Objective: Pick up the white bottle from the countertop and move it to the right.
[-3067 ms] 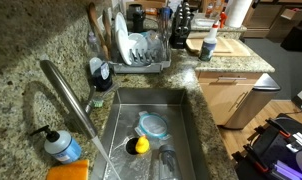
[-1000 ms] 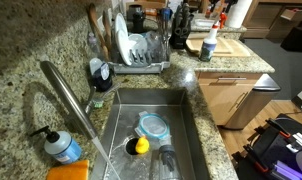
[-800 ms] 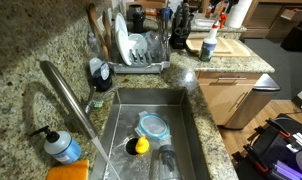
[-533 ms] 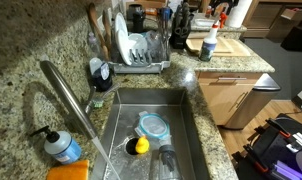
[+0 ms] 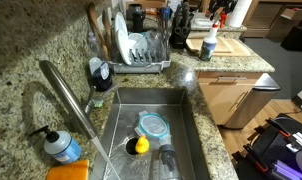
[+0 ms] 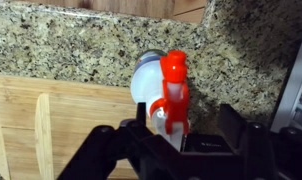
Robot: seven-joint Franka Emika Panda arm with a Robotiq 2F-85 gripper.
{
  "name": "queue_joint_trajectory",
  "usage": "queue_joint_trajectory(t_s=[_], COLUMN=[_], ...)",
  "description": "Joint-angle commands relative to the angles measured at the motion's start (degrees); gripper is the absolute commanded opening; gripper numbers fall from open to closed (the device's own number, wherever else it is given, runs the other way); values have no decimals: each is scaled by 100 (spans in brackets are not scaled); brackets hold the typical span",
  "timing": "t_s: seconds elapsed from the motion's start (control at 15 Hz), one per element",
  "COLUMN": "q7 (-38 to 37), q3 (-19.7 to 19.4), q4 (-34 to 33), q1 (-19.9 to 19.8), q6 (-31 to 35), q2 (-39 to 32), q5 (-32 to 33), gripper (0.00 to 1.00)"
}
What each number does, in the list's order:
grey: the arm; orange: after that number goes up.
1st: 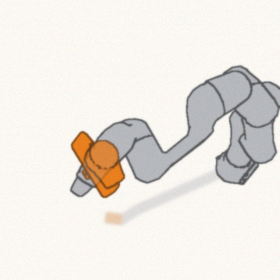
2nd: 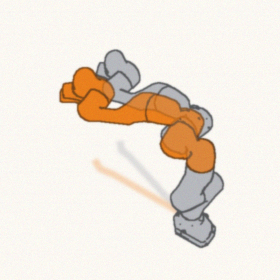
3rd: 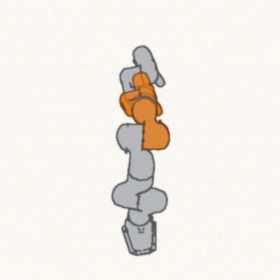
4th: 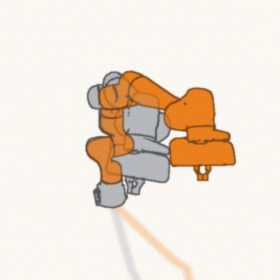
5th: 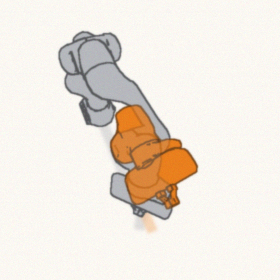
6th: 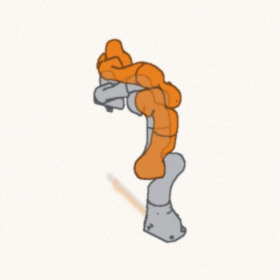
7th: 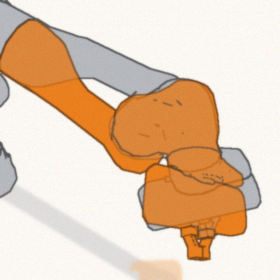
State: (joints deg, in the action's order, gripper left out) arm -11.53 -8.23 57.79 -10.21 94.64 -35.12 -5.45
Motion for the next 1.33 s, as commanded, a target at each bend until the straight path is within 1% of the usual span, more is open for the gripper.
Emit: queue_joint_trajectory(t_s=[0.0,0.07,0.13,0.2,0.27,0.4,0.53,0.6,0.67,0.73,0.8,0.87,0.93,1.27], q7=[63,98,102,101,106,77,-47,-100,-149,-289,-295,-290,-308,-394], q3=[27,15,5,8,10,8,-19,-38,-62,-110,-123,-88,-88,-52], q4=[117,127,130,130,116,103,53,17,6,-68,-92,-159,-223,-497], q1=[-60,-49,-47,-56,-75,-108,-134,-148,-157,-151,-171,-240,-267,-391], q6=[337,443,533,596,633,594,422,280,255,123,29,-204,-426,-1118], q2=[111,124,135,142,143,140,95,73,73,44,47,42,40,-8], q5=[-119,-74,-54,-69,-88,-116,-116,-92,-61,-4,2,-130,-175,-350], gripper=[45,39,31,26,17,3,0,1,34,37,43,49,58,93])
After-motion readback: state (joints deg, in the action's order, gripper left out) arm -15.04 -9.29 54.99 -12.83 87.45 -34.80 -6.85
